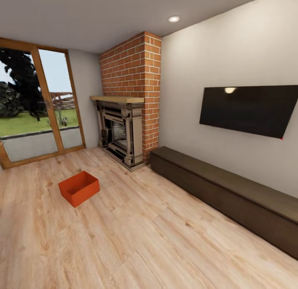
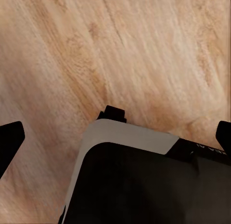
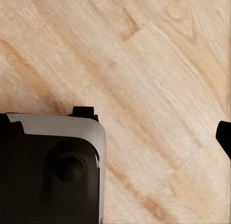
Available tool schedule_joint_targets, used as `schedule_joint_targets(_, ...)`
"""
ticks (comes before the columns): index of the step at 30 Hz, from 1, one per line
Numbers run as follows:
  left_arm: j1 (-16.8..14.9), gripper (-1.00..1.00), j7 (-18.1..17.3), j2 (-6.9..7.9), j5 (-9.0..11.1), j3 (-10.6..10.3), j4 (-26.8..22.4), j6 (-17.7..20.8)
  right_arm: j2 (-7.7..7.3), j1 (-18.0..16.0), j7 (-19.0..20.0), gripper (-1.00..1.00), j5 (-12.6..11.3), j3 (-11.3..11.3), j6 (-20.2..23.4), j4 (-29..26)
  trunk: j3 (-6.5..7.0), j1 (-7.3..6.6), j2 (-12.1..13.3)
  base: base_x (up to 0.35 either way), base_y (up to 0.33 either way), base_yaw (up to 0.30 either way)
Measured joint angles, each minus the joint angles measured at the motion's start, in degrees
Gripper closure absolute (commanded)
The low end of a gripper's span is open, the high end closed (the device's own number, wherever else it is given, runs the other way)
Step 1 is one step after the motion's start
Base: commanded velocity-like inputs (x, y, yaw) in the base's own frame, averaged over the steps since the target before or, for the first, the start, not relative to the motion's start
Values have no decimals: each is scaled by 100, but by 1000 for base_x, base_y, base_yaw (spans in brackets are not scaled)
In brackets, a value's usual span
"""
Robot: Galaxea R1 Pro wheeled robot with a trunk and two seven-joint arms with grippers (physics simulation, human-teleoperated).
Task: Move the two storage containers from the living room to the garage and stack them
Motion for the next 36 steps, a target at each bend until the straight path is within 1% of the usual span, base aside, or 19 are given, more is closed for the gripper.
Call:
schedule_joint_targets(10,0,-100,0,0,12,-1,0,-7,-19,0,6,-100,-6,-22,-50,0,0,0,0,317,-99,275)
schedule_joint_targets(18,0,-100,0,0,17,-2,0,-2,-20,0,-1,-100,23,33,-13,0,0,0,0,317,-99,276)
schedule_joint_targets(36,0,-100,0,0,15,-2,0,-2,-20,0,-2,-100,2,-4,-30,0,0,0,0,317,-98,277)
